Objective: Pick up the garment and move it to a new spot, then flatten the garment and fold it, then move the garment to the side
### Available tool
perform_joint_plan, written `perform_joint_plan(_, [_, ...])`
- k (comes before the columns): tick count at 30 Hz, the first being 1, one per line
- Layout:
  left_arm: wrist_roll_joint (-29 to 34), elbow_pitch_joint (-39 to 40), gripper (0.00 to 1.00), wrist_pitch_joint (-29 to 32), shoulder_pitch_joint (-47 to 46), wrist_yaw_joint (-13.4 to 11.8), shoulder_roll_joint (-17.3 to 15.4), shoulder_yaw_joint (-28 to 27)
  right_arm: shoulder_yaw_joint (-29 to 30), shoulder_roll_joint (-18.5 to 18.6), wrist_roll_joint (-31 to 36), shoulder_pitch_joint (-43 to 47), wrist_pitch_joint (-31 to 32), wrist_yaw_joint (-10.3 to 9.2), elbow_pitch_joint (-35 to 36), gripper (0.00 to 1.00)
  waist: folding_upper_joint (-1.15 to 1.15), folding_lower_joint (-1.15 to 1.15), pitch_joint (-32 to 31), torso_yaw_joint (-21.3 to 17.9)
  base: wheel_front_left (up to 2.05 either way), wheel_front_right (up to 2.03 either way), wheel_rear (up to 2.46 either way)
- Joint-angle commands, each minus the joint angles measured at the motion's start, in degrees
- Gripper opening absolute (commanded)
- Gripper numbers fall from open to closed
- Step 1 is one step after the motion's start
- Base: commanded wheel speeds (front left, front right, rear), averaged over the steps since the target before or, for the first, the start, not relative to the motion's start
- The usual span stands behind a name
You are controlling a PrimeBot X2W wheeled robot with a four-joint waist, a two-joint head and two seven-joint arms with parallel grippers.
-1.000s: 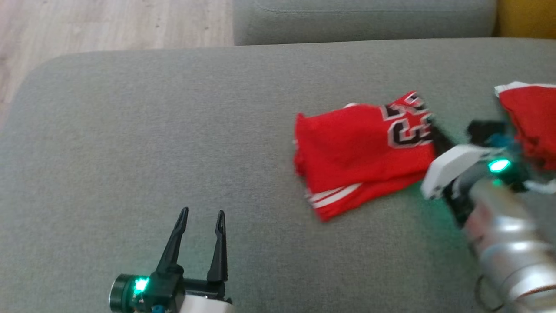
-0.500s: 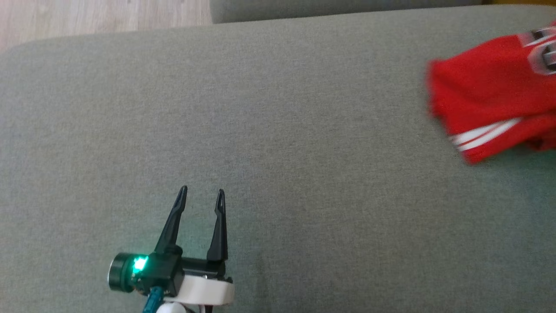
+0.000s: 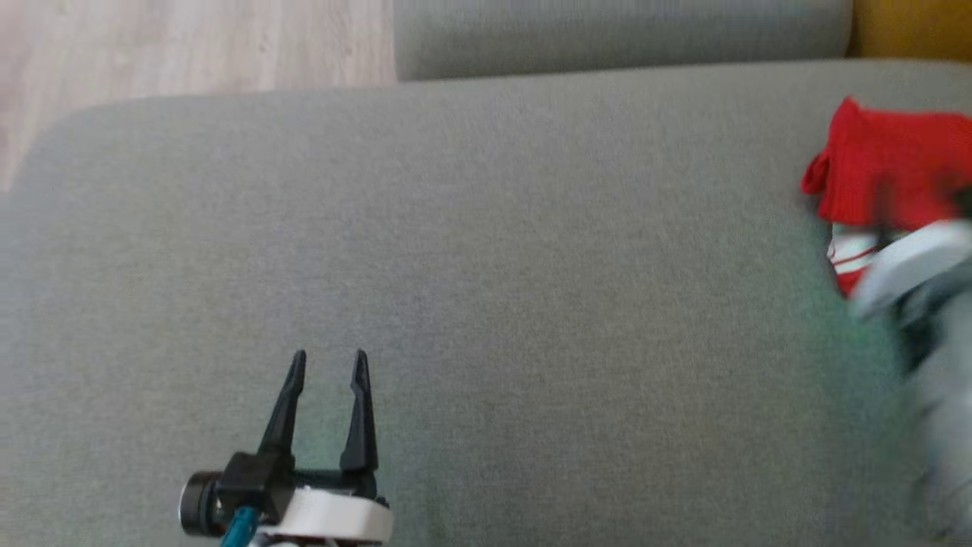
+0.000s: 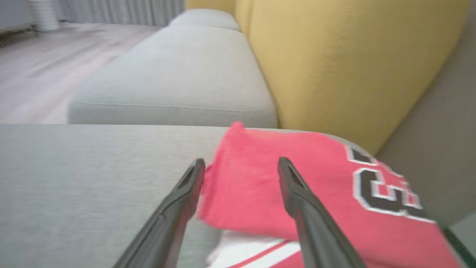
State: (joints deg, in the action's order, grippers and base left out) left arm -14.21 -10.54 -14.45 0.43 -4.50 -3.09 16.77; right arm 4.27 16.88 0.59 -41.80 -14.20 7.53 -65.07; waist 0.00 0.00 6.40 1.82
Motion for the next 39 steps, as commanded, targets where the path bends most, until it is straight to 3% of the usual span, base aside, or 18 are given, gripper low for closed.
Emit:
perform_joint_plan(1, [0.2, 1.7, 1.0, -0.5, -0.7, 0.4, 0.2, -1.8, -1.0, -1.7, 0.2, 1.7, -0.8, -0.04, 4.0, 1.0, 0.0, 0.0, -2.4, 1.2, 0.0, 0.0, 0.0])
perform_joint_plan(6, [2.7, 1.6, 1.0, -0.5, 1.7, 0.7, 0.2, -3.1, -6.7, -10.5, -4.1, 16.1, -0.8, -0.04, 19.2, 1.0, 0.0, 0.0, -6.6, 3.2, 0.0, 0.0, 0.0])
perform_joint_plan(11, [4.5, 3.2, 1.0, -0.5, 4.0, -0.1, 0.2, -5.3, -14.1, -12.2, -10.7, 28.6, -0.8, -0.04, 34.5, 1.0, 0.0, 0.0, -9.0, 5.0, 0.0, 0.0, 0.0])
perform_joint_plan(17, [6.5, 5.6, 1.0, -0.5, 6.9, -0.4, 0.2, -7.6, -14.5, -13.2, -11.0, 40.0, -0.8, -0.04, 48.4, 1.0, 0.0, 0.0, -11.5, 6.0, 0.0, 0.0, 0.0])
perform_joint_plan(25, [7.9, 7.4, 1.0, -0.5, 9.6, 0.5, 0.2, -9.3, -12.9, -13.9, -8.2, 46.7, -0.8, -0.04, 52.8, 1.0, 0.0, 0.0, -13.0, 5.7, 0.0, 0.0, 0.0])
perform_joint_plan(39, [9.3, 8.0, 1.0, -0.5, 10.4, 1.7, 0.2, -9.3, -11.2, -14.0, -10.4, 49.5, -0.8, -0.04, 53.9, 1.0, 0.0, 0.0, -13.3, 4.1, 0.0, 0.0, 0.0])
